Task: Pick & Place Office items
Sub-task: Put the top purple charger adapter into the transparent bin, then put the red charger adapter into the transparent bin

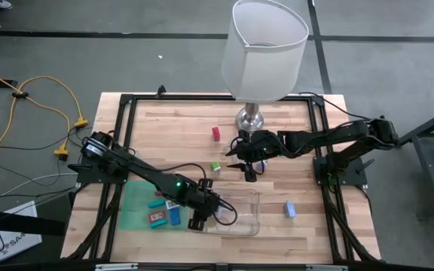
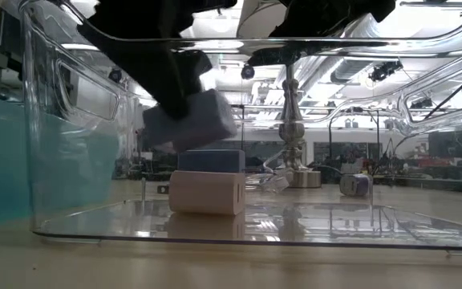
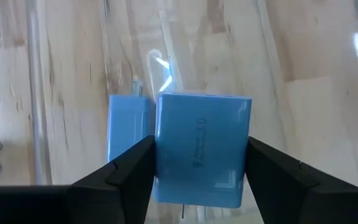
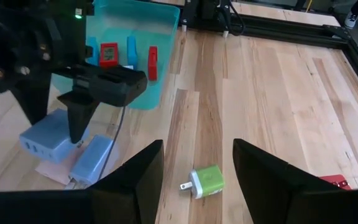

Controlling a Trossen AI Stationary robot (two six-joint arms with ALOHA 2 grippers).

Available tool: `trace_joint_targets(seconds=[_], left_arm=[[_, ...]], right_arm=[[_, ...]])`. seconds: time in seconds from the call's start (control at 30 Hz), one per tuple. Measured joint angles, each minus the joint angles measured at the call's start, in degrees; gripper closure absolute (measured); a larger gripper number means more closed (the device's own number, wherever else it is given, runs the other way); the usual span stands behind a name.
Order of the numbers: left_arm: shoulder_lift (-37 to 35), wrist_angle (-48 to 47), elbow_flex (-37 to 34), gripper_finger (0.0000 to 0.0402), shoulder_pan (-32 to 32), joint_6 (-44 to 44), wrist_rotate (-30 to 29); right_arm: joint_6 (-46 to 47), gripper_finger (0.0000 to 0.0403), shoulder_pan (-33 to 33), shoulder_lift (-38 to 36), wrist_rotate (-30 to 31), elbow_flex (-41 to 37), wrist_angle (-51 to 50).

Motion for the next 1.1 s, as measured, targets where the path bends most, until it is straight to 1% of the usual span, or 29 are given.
trace_joint_targets(seconds=[0.13,0.23,0.67,0.87,1.1], left_arm=[[0.2,0.7,0.0,0.0165,0.0,0.0,0.3],[0.2,1.2,0.0,0.0156,0.0,0.0,0.2],[0.1,1.2,0.0,0.0152,0.0,-0.9,0.0],[-2.7,1.2,0.0,0.0151,0.0,1.8,-1.3],[-6.3,-1.5,0.0,0.0151,0.0,2.0,-2.2]], right_arm=[[0.0,0.0223,0.0,0.0,0.0,0.0,-0.1],[0.0,0.0223,0.0,0.0,0.0,0.0,0.1],[0.0,0.0223,0.0,0.0,0.0,0.0,0.4],[0.0,0.0223,0.0,0.0,0.0,0.0,0.4],[0.0,0.0223,0.0,0.0,0.0,0.0,0.3]])
